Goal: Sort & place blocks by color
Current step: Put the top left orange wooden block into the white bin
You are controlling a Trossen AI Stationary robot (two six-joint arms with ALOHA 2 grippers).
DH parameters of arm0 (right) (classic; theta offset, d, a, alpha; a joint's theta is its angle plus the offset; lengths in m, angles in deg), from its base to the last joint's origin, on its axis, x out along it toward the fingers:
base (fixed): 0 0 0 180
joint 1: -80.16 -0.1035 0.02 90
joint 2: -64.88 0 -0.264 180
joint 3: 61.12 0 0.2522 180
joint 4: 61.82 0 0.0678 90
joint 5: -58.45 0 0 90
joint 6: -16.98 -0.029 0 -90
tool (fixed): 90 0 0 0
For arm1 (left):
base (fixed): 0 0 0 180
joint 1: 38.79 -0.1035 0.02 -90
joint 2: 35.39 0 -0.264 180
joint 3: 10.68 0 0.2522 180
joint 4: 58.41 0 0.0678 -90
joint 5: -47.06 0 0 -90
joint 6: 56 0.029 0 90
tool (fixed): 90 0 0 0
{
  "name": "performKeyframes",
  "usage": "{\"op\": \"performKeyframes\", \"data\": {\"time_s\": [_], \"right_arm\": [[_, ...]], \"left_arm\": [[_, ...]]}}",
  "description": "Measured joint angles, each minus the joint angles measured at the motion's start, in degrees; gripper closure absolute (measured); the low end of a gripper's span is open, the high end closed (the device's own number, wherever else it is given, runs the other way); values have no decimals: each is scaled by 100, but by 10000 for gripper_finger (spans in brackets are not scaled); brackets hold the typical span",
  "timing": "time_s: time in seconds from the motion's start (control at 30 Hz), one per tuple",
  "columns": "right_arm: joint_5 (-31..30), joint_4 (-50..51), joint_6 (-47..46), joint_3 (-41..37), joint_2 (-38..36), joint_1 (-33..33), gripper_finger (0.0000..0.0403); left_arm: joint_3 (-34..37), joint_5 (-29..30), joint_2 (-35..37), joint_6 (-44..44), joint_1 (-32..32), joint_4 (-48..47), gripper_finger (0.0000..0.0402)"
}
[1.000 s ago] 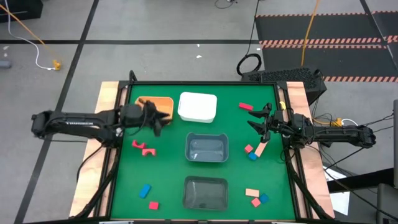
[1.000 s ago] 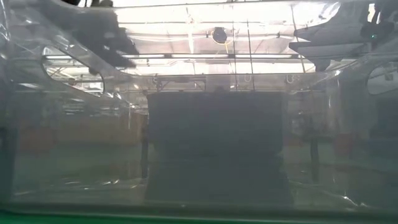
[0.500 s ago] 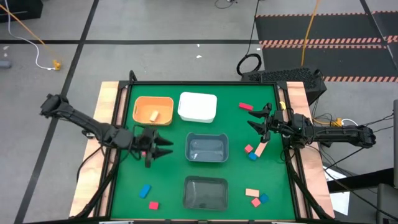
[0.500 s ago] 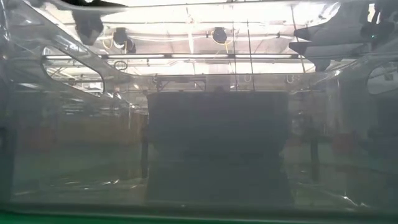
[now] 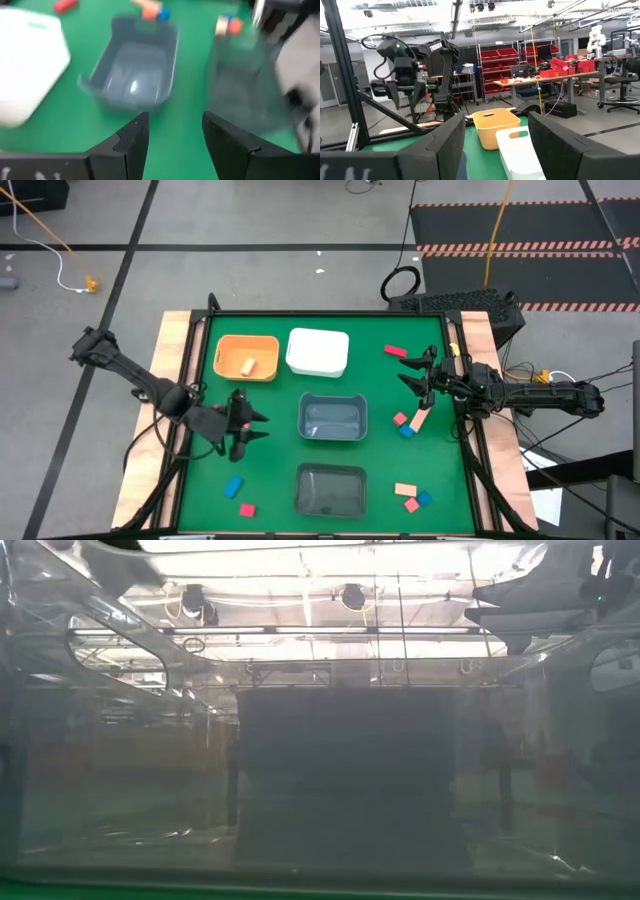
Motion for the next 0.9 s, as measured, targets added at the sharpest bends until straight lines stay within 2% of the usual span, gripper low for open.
{"op": "performKeyframes", "data": {"time_s": [0.2, 0.57, 0.7, 0.9], "right_arm": [[0, -1, -1, 0, -1, -1, 193], [-1, -3, 0, -2, -2, 0, 193], [0, -1, 0, 0, 0, -1, 193], [0, -1, -2, -2, -2, 0, 193]], "left_arm": [[-16, -479, -29, -1090, -5, -1665, 218], [-14, -789, -646, -2139, -342, -3274, 217], [-14, -987, -918, -2003, -572, -3358, 201], [-14, -1013, -1275, -1111, -939, -3156, 144]]}}
